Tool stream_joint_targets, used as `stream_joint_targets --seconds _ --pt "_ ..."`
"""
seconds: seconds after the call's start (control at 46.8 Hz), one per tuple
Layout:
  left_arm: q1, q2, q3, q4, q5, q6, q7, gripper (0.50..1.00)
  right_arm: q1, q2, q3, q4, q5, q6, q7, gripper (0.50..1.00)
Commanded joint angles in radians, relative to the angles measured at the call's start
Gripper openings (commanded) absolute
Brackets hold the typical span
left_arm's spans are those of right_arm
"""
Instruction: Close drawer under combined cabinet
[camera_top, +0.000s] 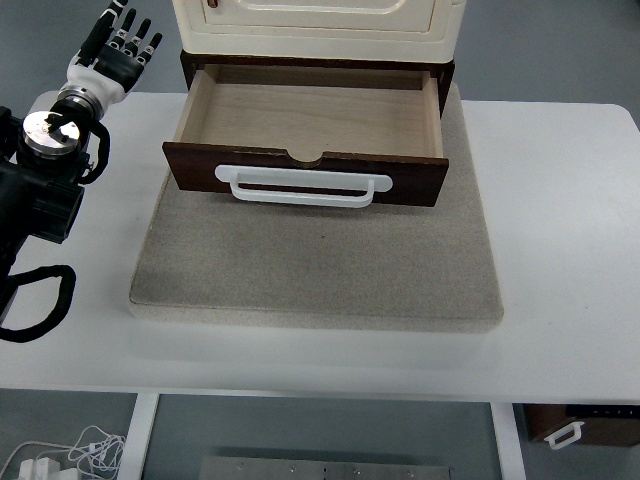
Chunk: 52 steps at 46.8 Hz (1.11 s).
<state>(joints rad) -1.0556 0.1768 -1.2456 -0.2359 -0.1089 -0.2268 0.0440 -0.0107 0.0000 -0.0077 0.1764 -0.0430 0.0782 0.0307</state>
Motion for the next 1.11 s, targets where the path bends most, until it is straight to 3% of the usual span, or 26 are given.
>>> stream_joint_targets --seconds 0.0,0.555,1.089 --pt "0.000 0.001 0.000 0.001 0.000 0.000 -0.001 0.999 0.000 0.000 0.000 0.000 0.000 0.002 0.000 0.952" --pt "-0.007 0.013 -0.002 0.000 -0.002 -0.002 0.008 0.999 0.000 0.000 0.000 0.000 0.000 0.000 0.000 0.952" --pt "-0.004 0.020 0.002 -0.031 0.002 -0.002 -0.024 0.996 0.000 0.000 0.000 0.000 0.000 0.000 0.000 0.952"
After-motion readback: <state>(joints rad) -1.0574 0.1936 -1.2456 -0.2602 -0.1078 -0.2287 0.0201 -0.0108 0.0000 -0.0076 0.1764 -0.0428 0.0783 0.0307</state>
